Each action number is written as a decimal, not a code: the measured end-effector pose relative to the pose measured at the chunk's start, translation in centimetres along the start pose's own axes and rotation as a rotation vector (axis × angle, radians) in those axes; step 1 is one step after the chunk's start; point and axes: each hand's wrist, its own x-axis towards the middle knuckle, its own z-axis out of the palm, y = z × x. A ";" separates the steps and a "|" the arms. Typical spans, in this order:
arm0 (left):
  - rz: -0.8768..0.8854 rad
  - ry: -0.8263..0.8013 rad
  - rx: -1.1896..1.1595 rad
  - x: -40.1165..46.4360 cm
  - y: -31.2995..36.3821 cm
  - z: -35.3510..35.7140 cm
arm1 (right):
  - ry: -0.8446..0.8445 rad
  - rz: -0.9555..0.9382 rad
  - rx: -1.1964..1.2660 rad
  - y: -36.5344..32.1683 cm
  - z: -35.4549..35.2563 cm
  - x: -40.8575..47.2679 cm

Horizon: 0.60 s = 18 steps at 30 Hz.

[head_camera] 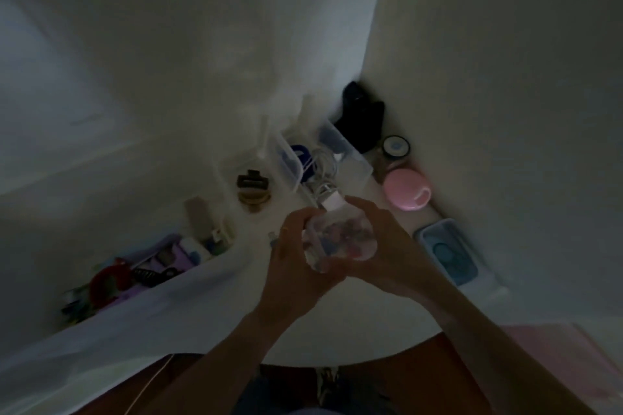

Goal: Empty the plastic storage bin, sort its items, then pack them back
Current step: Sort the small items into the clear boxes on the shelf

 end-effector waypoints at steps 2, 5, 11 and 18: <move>0.041 0.009 0.009 -0.1 1.1 1.7 | -0.047 -0.013 0.029 0.6 -0.9 -0.4; 0.122 0.000 0.014 0.0 2.7 3.1 | -0.098 -0.043 0.166 1.2 -2.7 -0.7; 0.016 -0.214 -0.189 0.8 3.6 3.9 | -0.357 -0.166 0.632 1.8 -7.4 -1.2; -0.409 -0.362 -0.703 2.2 4.7 3.8 | -0.444 -0.200 0.648 2.0 -9.1 -0.6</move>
